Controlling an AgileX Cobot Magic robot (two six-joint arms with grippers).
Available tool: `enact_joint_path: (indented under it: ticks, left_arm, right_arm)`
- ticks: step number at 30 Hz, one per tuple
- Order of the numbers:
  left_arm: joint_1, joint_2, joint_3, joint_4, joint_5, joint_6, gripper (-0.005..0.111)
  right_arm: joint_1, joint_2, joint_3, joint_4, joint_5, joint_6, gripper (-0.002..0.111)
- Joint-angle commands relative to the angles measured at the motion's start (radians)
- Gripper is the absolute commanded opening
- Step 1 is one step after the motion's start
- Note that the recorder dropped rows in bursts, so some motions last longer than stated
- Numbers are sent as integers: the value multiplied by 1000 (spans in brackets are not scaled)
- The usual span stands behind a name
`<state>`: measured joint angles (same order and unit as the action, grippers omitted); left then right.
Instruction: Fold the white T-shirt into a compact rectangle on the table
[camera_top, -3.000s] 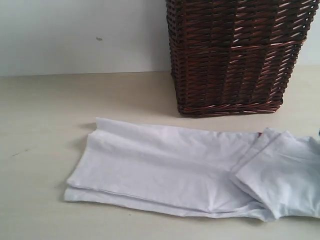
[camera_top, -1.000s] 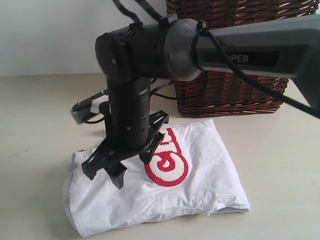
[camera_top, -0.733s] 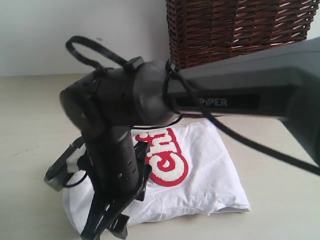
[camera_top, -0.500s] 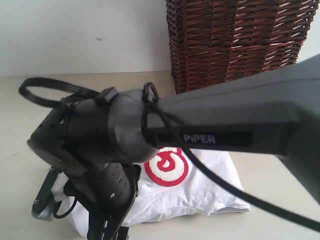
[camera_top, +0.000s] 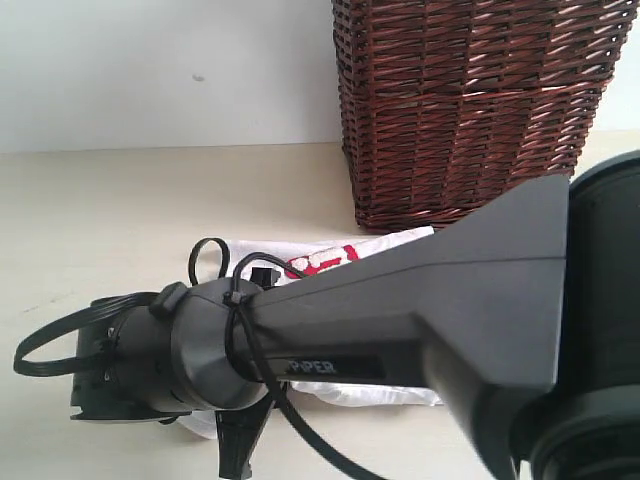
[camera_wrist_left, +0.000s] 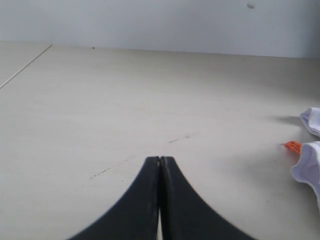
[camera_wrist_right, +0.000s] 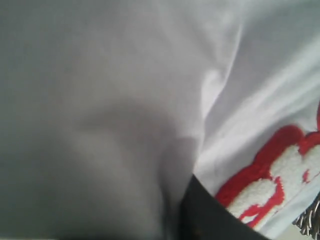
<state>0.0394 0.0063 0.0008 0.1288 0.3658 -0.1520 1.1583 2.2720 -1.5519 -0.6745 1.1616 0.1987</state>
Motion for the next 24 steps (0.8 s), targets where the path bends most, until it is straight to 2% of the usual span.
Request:
enact_joint_path:
  ticks: [1,9,15,19,21,24]
  left_arm:
    - [0,-6,-1,1,-10,-4,0]
    - [0,-6,-1,1,-10,-4,0]
    - [0,-6,-1,1,-10,-4,0]
    - [0,-6,-1,1,-10,-4,0]
    - [0,-6,-1,1,-10,-4,0]
    - [0,-6,-1,1,-10,-4,0]
  right_arm:
    - [11,-45,0,-10,10,-28,0]
    - [16,-144,0,6,8,-43,0]
    - [16,-115,0,250,-23,-205,3]
    - [16,-106,0,285,-62,-225,3]
    - [16,-106,0,350,-46,-298,3]
    - [16,-106,0,446,-26,-354,11]
